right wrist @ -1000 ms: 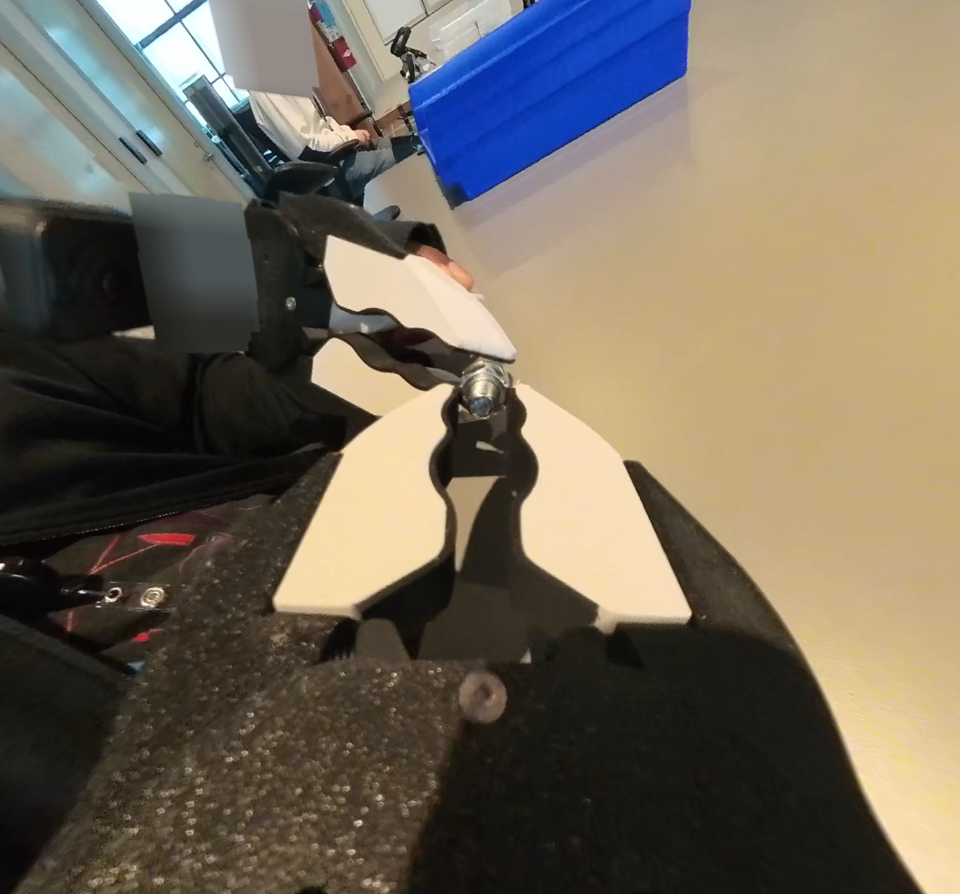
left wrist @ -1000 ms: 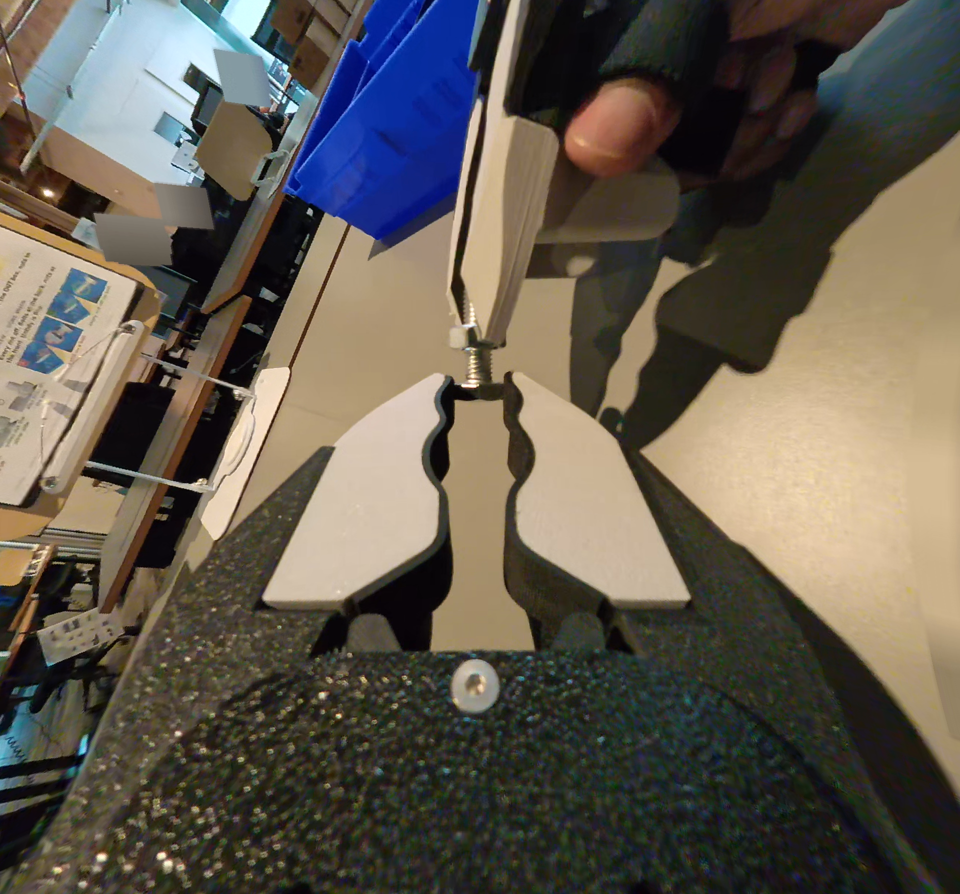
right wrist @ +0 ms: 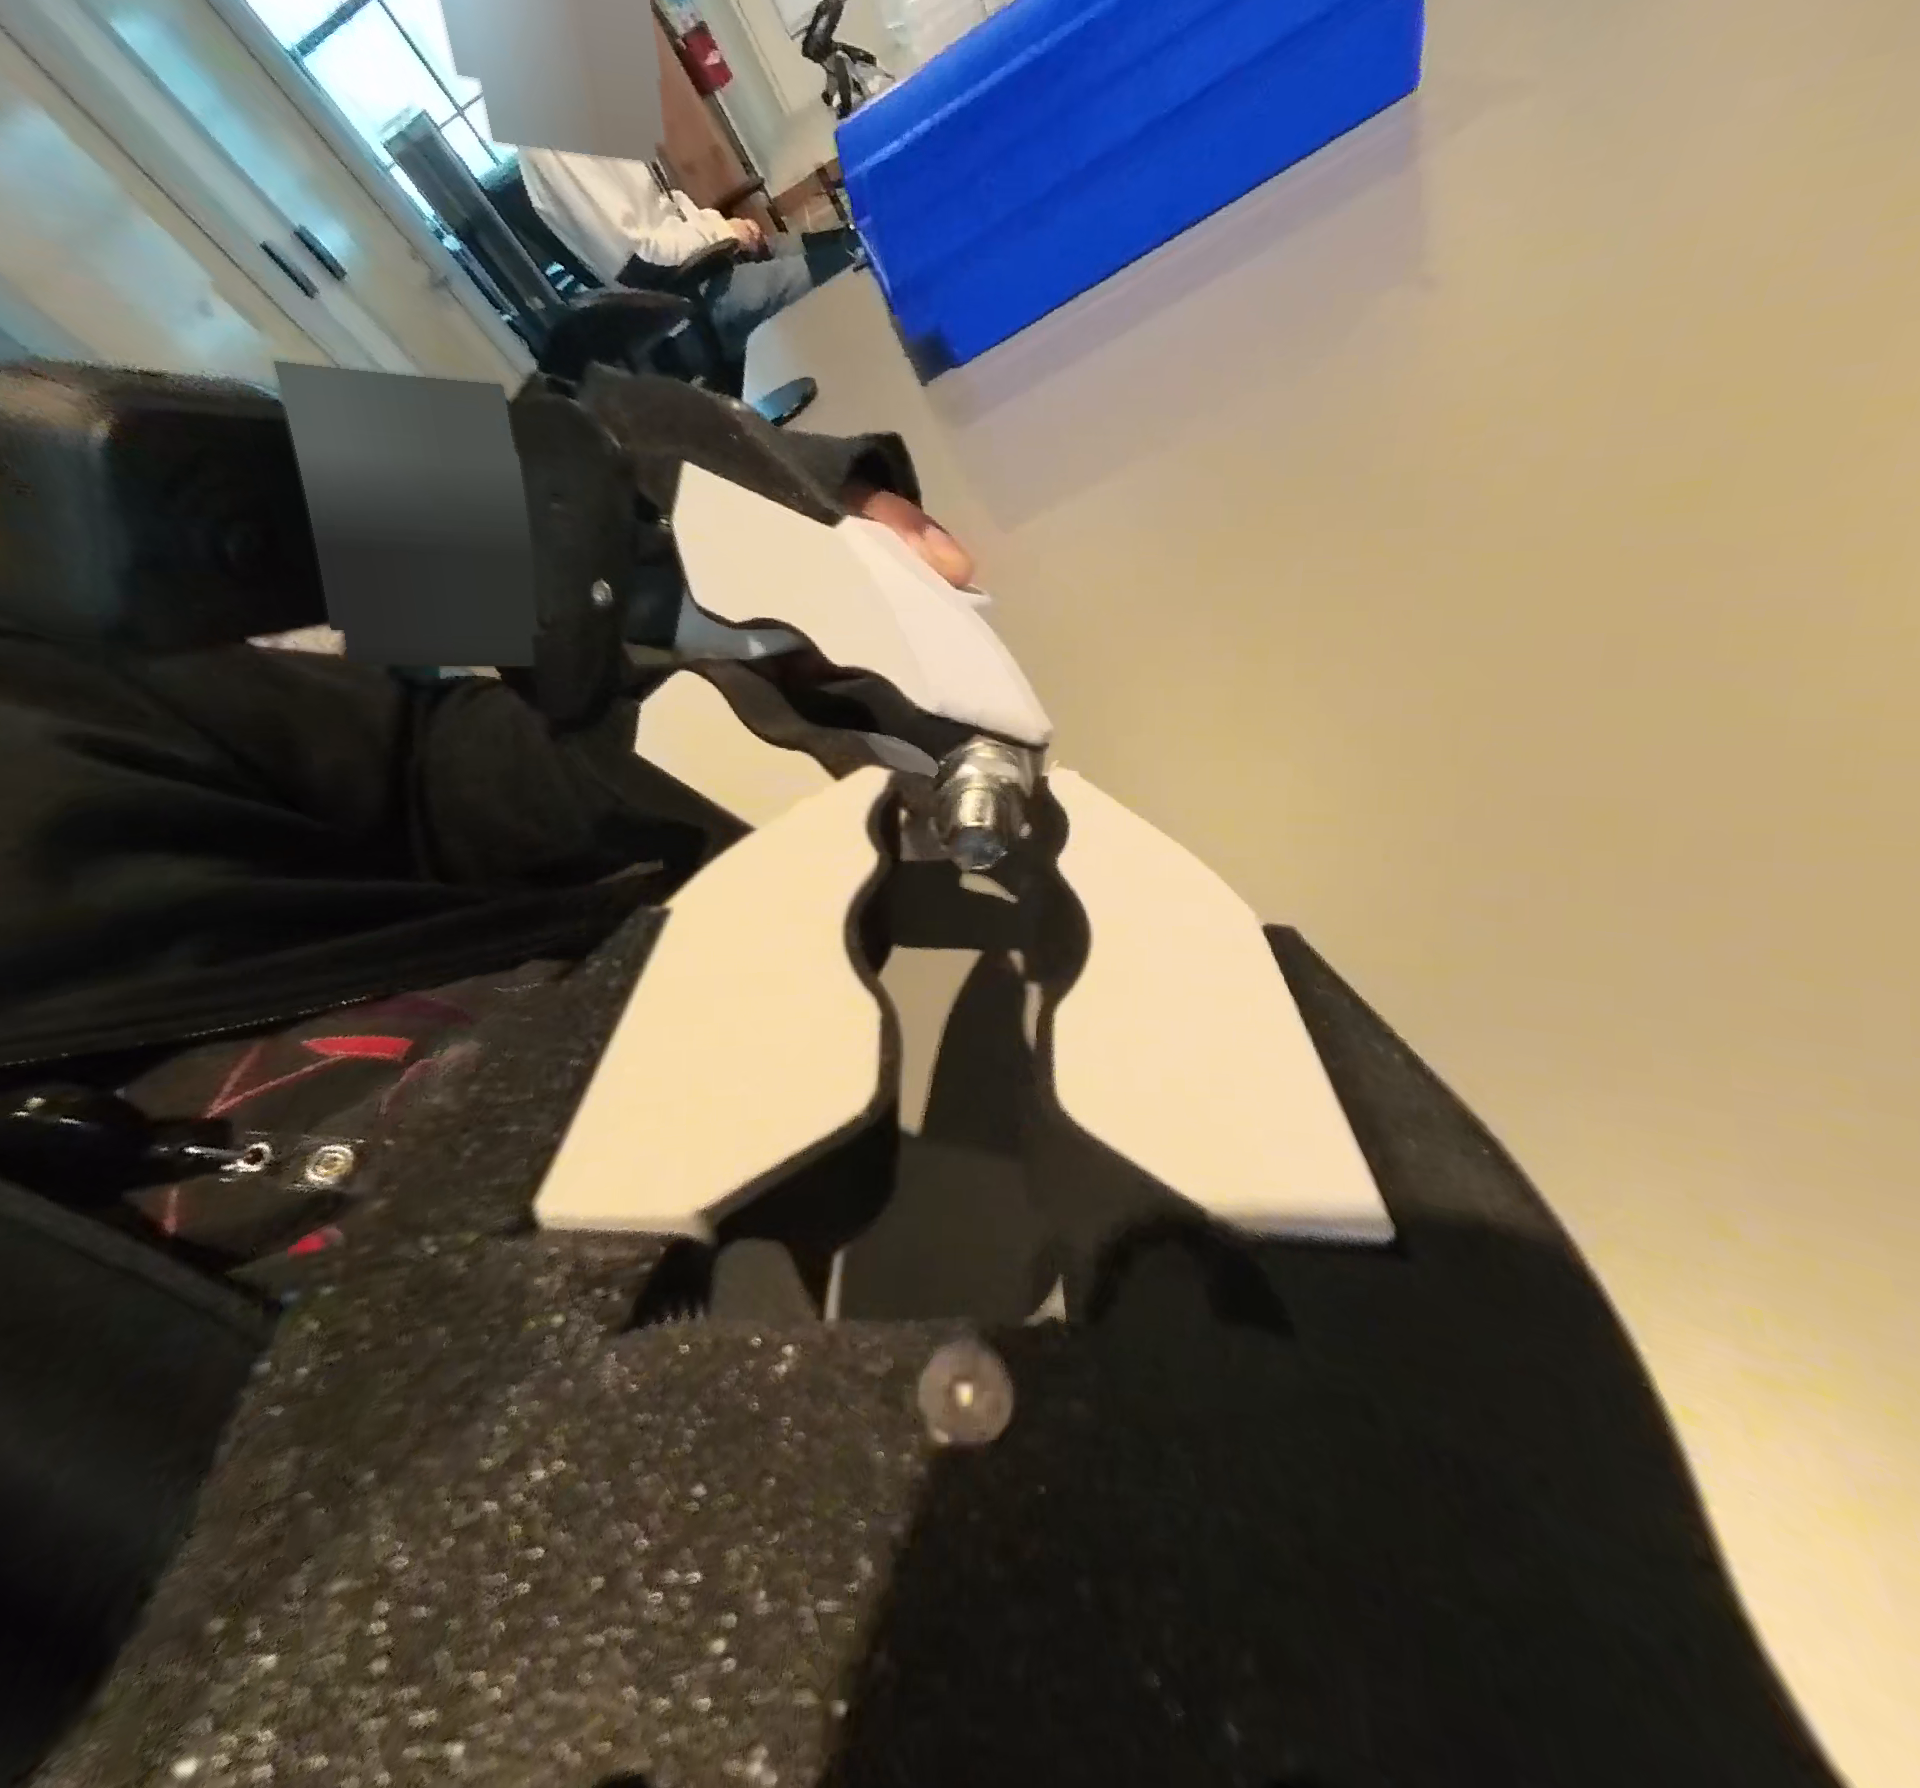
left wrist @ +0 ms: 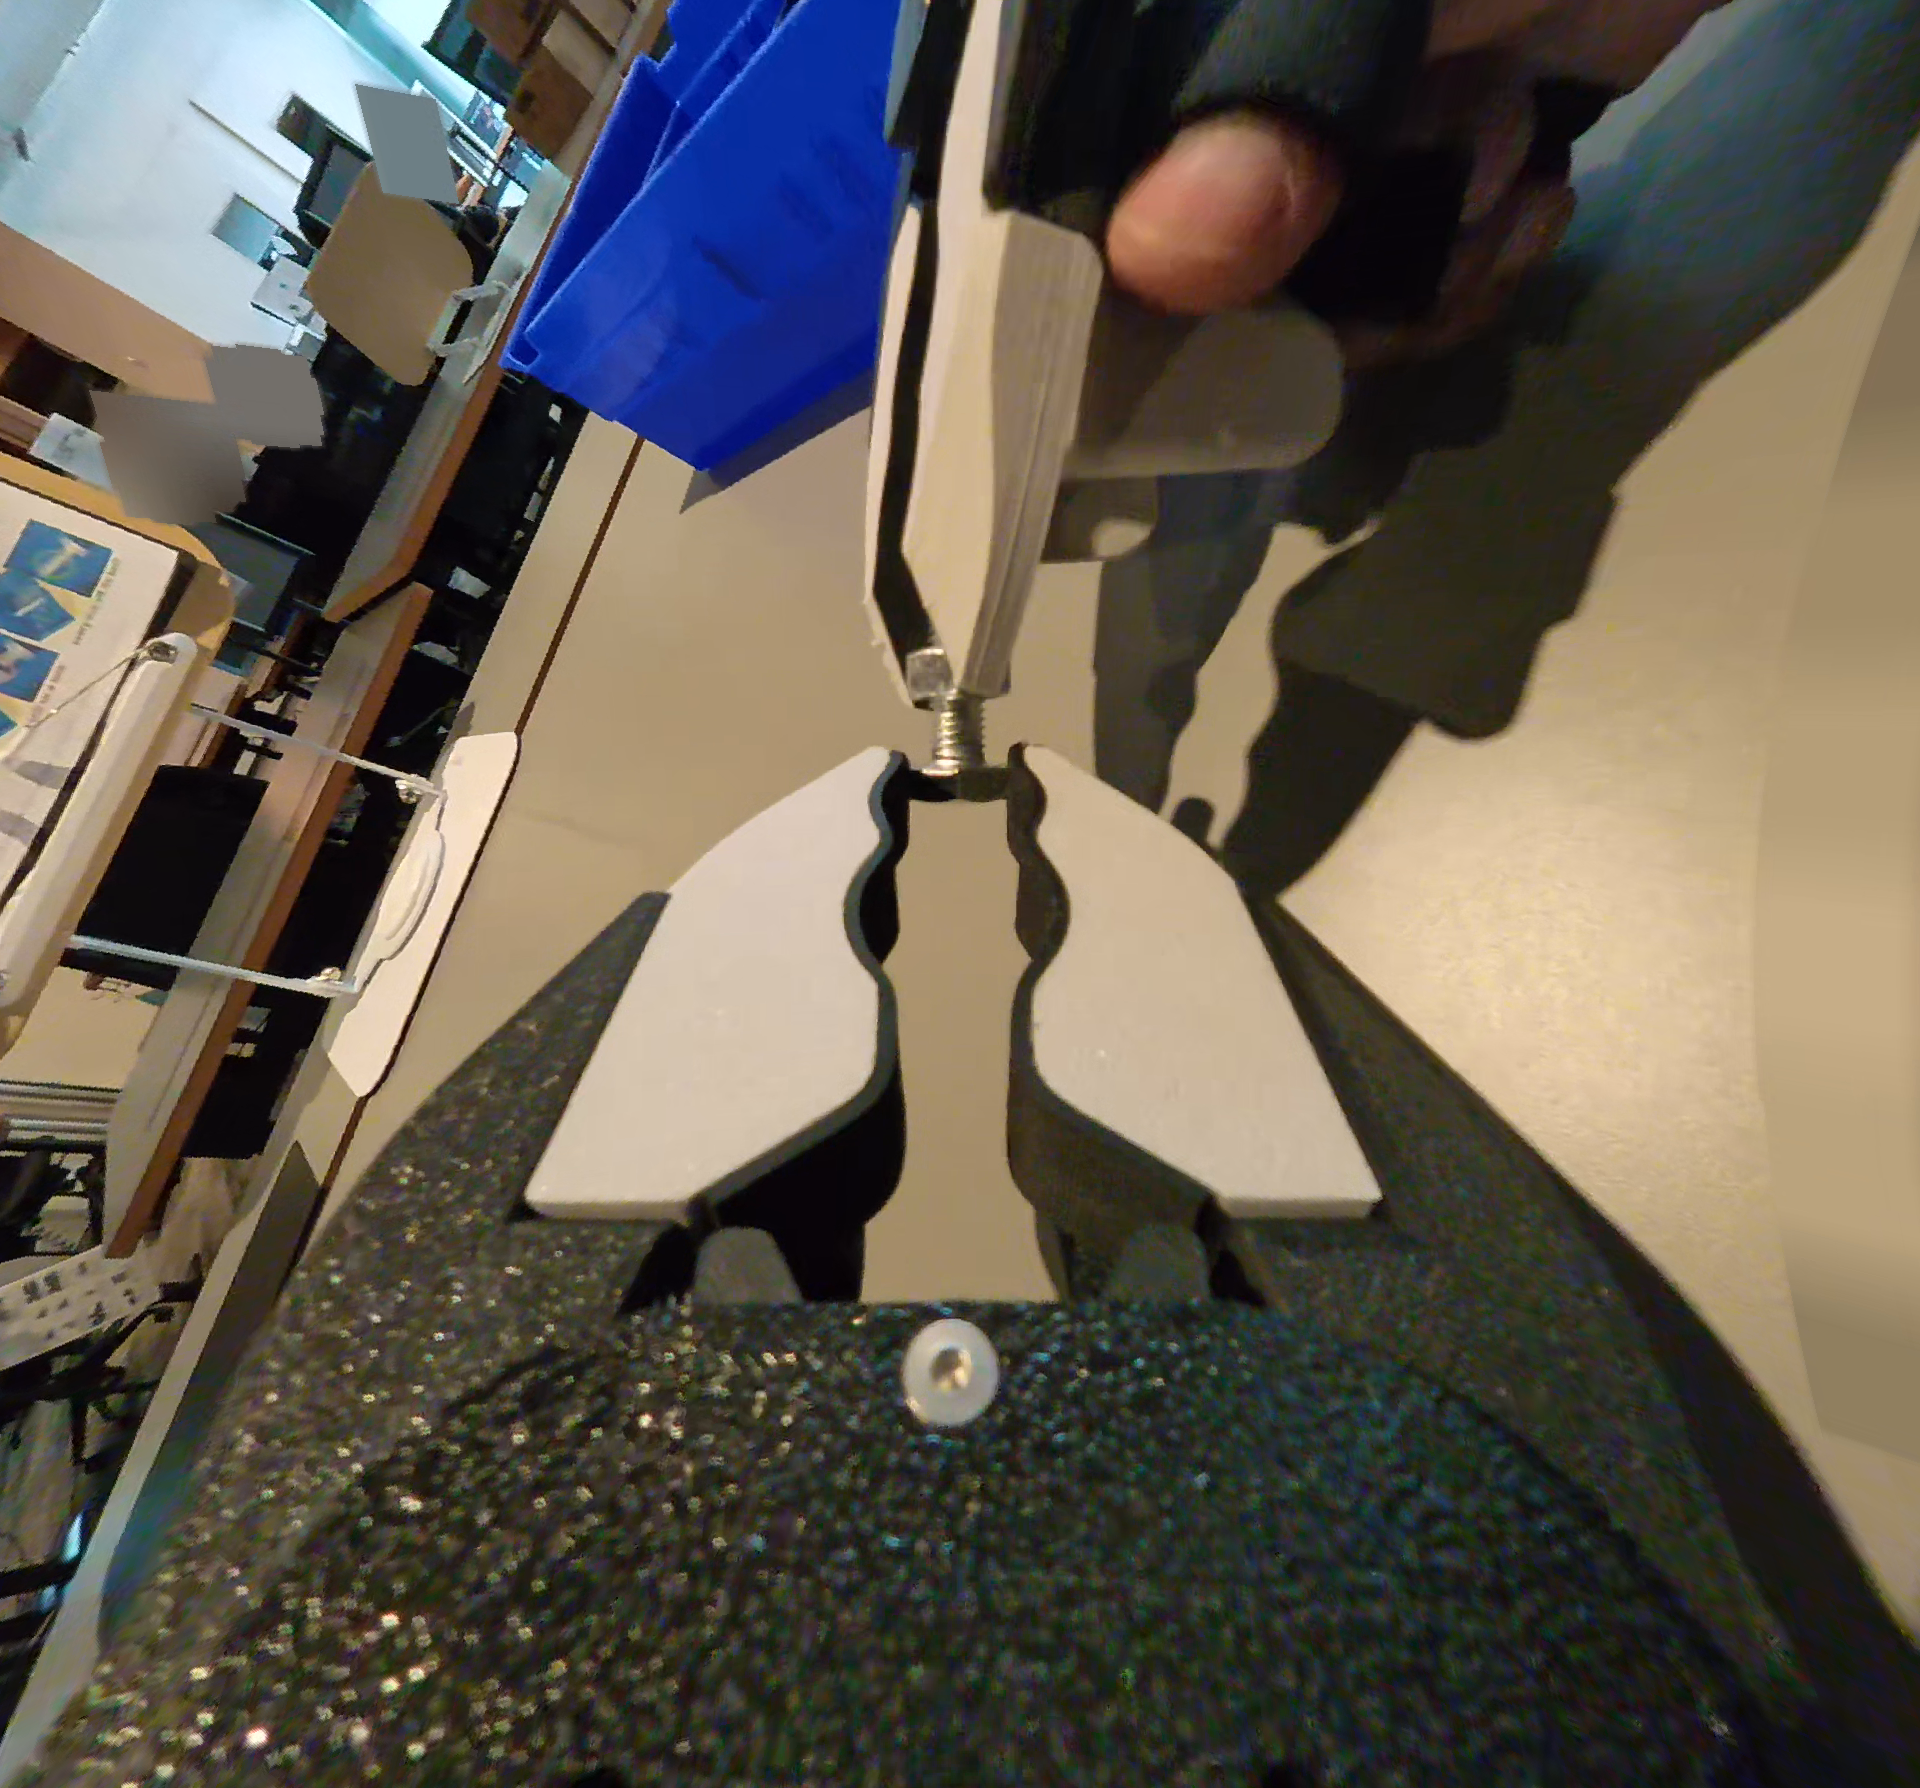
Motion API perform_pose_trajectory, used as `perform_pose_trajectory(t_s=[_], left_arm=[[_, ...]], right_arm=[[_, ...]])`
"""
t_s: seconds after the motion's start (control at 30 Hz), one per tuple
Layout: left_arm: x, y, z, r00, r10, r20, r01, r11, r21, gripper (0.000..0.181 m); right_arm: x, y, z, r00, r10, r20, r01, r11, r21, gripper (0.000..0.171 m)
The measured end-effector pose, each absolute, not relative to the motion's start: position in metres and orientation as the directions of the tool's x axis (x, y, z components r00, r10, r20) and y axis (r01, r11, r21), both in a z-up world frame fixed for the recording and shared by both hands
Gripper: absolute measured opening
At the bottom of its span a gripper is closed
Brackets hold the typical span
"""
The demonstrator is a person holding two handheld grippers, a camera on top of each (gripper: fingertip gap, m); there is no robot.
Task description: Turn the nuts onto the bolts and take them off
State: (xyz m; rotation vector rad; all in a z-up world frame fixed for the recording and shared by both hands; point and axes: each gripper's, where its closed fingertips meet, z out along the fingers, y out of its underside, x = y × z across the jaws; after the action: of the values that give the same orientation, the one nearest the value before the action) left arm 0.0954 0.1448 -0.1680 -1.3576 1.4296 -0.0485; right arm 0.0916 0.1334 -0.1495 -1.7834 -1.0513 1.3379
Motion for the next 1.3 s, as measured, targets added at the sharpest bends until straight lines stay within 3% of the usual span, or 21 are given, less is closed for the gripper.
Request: perform_pose_trajectory(t_s=[0.27, 0.37, 0.43, 0.57, 0.7, 0.87, 1.13, 1.3], left_arm=[[0.100, 0.137, -0.166, 0.261, -0.810, -0.525, -0.585, 0.300, -0.754, 0.017], [0.102, 0.133, -0.164, 0.253, -0.856, -0.450, -0.536, 0.263, -0.802, 0.017], [0.100, 0.134, -0.163, 0.266, -0.855, -0.445, -0.531, 0.255, -0.808, 0.017], [0.097, 0.138, -0.161, 0.287, -0.805, -0.519, -0.563, 0.297, -0.771, 0.017], [0.095, 0.141, -0.160, 0.285, -0.742, -0.607, -0.615, 0.344, -0.710, 0.017], [0.094, 0.142, -0.157, 0.283, -0.693, -0.662, -0.639, 0.379, -0.670, 0.017], [0.101, 0.128, -0.165, 0.197, -0.786, -0.585, -0.590, 0.381, -0.711, 0.017], [0.104, 0.118, -0.175, 0.127, -0.865, -0.486, -0.574, 0.336, -0.747, 0.017]], right_arm=[[0.095, 0.128, -0.148, 0.094, 0.995, 0.017, 0.318, -0.013, -0.948, 0.018], [0.097, 0.125, -0.145, 0.067, 0.927, 0.370, 0.373, 0.321, -0.871, 0.018], [0.097, 0.128, -0.143, 0.102, 0.873, 0.476, 0.409, 0.399, -0.820, 0.021], [0.091, 0.134, -0.147, 0.170, 0.960, 0.221, 0.378, 0.143, -0.915, 0.049], [0.085, 0.129, -0.149, 0.144, 0.989, -0.027, 0.315, -0.072, -0.947, 0.045], [0.084, 0.124, -0.152, 0.119, 0.980, -0.157, 0.308, -0.187, -0.933, 0.033], [0.093, 0.118, -0.158, 0.051, 0.998, 0.046, 0.396, 0.023, -0.918, 0.018], [0.098, 0.113, -0.169, -0.052, 0.923, 0.382, 0.489, 0.357, -0.796, 0.018]])
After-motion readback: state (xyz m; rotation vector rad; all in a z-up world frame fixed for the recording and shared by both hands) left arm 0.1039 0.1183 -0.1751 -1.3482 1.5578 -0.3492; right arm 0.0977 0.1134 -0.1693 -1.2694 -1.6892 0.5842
